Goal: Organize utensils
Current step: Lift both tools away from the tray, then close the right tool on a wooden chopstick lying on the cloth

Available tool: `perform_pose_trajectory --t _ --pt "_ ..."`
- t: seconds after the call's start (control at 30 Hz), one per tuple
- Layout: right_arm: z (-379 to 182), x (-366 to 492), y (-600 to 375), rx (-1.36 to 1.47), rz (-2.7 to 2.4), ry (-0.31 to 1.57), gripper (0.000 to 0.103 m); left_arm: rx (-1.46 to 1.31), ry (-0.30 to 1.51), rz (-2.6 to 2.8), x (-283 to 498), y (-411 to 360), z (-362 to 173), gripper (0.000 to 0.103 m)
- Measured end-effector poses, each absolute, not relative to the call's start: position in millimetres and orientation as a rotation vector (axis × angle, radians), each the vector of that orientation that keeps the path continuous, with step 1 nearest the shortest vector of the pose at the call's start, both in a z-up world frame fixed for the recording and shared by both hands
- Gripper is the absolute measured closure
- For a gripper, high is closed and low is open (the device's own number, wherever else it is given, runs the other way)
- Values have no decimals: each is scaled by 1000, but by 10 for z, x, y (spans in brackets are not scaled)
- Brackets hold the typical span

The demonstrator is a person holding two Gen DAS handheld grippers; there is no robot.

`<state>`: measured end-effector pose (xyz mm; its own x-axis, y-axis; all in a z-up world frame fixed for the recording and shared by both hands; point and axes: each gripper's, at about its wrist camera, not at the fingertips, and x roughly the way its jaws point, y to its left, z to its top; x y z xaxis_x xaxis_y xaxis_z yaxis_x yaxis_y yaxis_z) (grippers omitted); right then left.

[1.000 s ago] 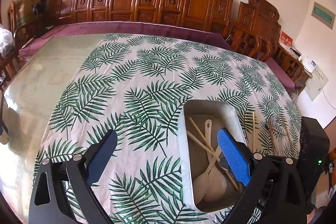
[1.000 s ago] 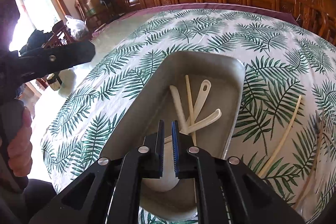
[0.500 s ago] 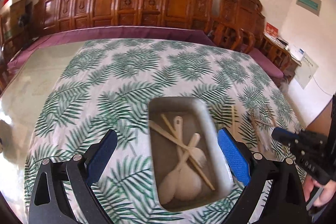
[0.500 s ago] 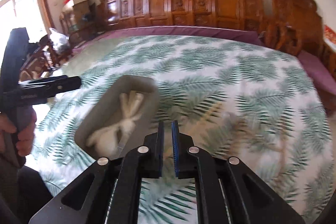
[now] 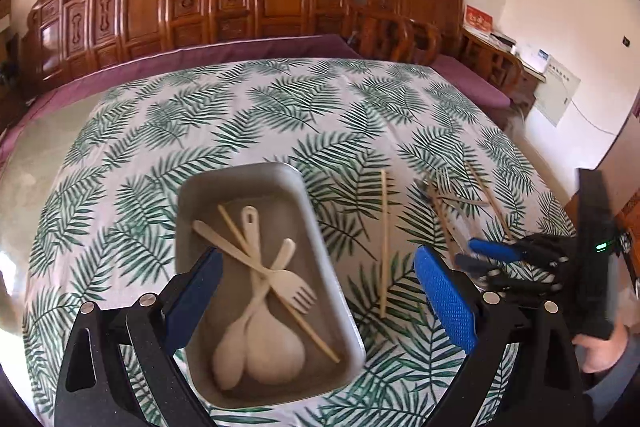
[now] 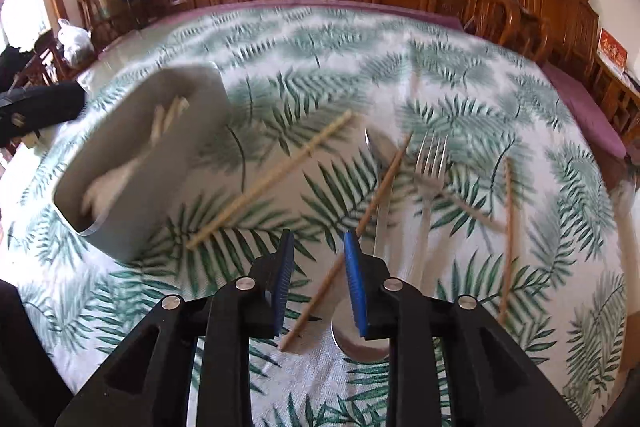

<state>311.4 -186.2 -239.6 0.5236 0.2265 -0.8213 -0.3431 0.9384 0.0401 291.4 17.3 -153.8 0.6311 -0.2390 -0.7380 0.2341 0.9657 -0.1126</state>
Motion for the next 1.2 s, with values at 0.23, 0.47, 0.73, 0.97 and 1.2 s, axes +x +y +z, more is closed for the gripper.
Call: perform_pose_trajectory --t 0.23,0.47,0.73,0.97,1.2 --pt "-2628 3345 -1892 -135 250 1019 76 14 853 -285 2899 55 -1577 10" --pt "-2669 3439 -1880 -121 199 1038 78 21 859 -292 2897 -13 -1592 10" --pt "-2644 3402 -1948 -134 187 1046 96 35 856 -300 2894 -99 -1606 10" --pt "-2324 3299 -2119 -50 259 980 97 76 869 -310 2875 -232 -1665 10" --pt "-2079 3226 -2387 4 292 904 97 108 878 -329 2870 -441 -1748 18"
